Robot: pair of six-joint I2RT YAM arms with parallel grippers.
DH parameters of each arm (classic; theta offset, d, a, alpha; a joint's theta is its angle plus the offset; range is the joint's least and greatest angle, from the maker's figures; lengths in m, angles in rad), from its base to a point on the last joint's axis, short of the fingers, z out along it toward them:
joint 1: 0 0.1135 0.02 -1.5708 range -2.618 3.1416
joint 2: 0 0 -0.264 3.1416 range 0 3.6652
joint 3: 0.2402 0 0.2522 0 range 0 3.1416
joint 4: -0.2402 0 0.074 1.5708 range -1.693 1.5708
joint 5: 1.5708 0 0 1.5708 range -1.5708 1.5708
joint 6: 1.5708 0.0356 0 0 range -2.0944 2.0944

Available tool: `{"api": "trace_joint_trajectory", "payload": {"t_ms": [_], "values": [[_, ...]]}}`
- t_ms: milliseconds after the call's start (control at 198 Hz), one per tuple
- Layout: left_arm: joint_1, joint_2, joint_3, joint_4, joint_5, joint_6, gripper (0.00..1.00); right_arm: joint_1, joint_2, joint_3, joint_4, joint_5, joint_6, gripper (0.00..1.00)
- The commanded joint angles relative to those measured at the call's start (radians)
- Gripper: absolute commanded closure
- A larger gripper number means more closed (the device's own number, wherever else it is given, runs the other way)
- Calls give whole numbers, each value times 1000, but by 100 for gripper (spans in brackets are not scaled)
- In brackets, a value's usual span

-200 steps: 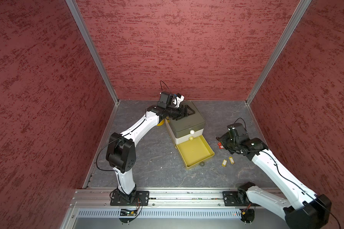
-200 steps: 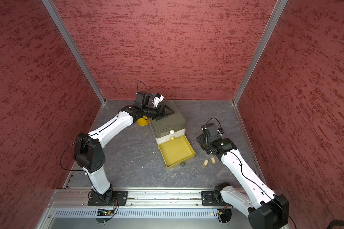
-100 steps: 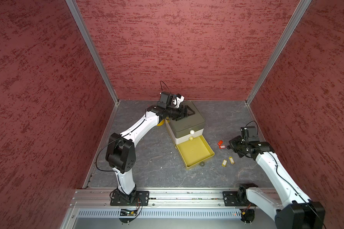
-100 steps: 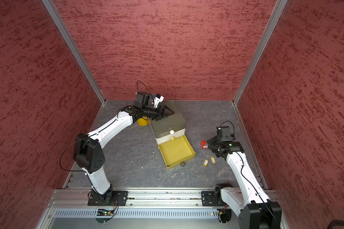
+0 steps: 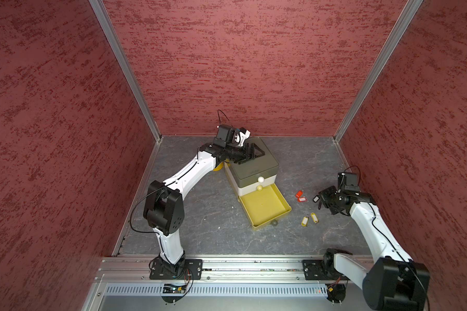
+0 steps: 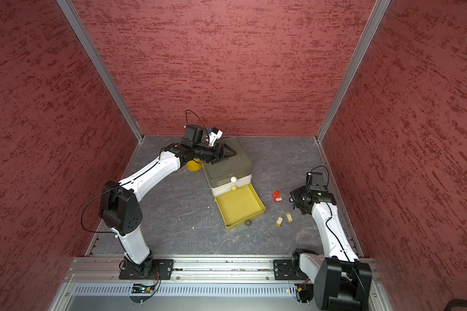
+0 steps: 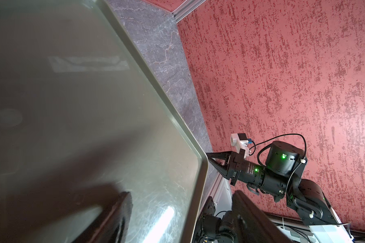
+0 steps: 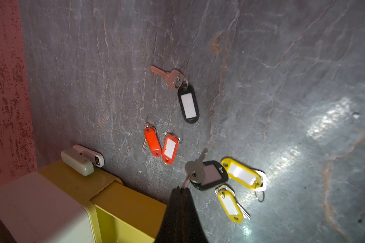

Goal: Take the keys out of the drawer
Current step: Place the key at the center of the board.

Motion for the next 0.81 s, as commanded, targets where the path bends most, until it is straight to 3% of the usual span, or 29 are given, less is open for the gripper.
{"api": "trace_joint_trajectory", "payload": {"t_ms": [0, 803], "values": [[-8, 21, -42, -133, -40, 7, 21, -34, 9, -12, 36, -25, -43, 100], [-8, 21, -57, -140, -58, 5, 21, -128, 174, -51, 175, -71, -84, 100]]}}
